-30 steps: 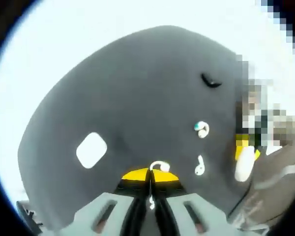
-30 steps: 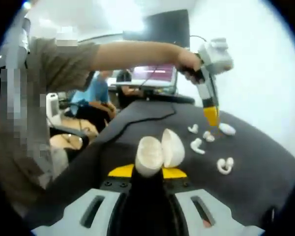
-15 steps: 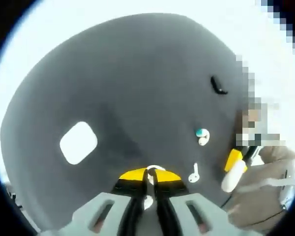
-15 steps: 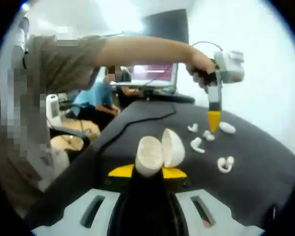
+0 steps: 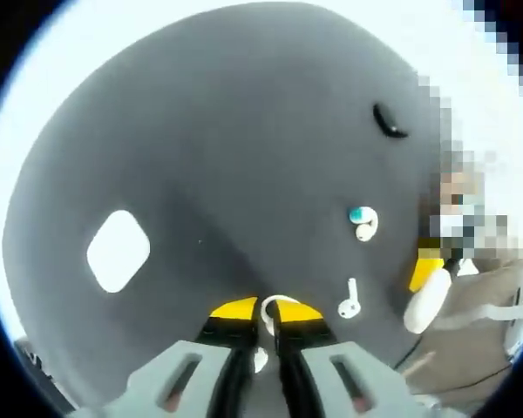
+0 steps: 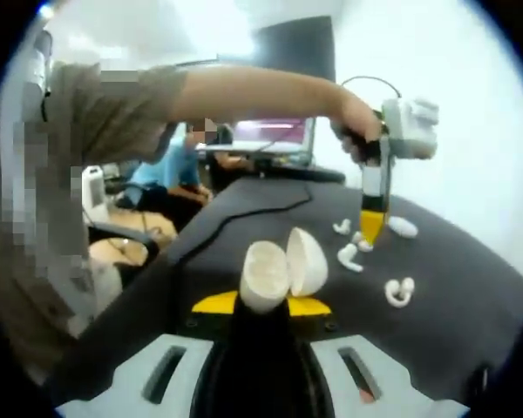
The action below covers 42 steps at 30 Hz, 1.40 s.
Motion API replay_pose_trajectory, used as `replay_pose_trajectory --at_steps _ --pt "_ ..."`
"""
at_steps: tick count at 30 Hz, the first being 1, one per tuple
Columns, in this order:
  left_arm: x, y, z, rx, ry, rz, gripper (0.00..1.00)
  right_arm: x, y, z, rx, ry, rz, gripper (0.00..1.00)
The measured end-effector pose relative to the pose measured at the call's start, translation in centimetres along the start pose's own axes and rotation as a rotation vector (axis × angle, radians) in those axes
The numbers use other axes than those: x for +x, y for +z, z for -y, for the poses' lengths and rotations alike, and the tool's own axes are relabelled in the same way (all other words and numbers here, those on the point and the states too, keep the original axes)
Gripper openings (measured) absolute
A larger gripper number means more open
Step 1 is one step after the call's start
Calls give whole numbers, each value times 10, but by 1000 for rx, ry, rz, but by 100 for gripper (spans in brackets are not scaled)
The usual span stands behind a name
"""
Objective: Pick up three earphones and place each one into its charging case using tactile feedback, ensure that each earphone is properly inserted and securely positioned inside the case.
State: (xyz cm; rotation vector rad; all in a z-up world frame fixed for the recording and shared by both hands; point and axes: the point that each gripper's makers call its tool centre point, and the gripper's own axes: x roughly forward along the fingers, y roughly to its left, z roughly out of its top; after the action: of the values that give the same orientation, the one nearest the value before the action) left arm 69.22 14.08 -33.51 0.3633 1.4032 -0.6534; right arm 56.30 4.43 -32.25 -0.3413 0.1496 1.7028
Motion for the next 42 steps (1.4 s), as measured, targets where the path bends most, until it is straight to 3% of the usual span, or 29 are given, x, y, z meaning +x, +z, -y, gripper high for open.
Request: replay_pose_trajectory --at_steps 3,11,15,20,25,31,37,39,42 --pt "-3 -1 -3 20 9 -2 2 0 0 0 2 0 1 20" --pt "-16 1 3 30 7 106 1 0 0 0 3 1 1 20" --pt "-33 16 18 74 0 199 1 0 0 0 4 1 1 20" --pt "-57 45 43 179 40 303 1 0 0 1 8 3 2 20" --pt "-71 65 78 254 10 347 1 0 -1 2 8 3 4 20" --pt "-47 78 111 343 48 336 1 1 -1 2 3 2 3 20" --pt "-20 81 127 326 28 341 1 1 -1 3 1 1 4 20" --pt "-15 80 136 300 -7 344 1 1 -1 3 2 1 4 20" --pt "-9 78 141 300 -1 338 1 1 -1 3 2 1 5 20"
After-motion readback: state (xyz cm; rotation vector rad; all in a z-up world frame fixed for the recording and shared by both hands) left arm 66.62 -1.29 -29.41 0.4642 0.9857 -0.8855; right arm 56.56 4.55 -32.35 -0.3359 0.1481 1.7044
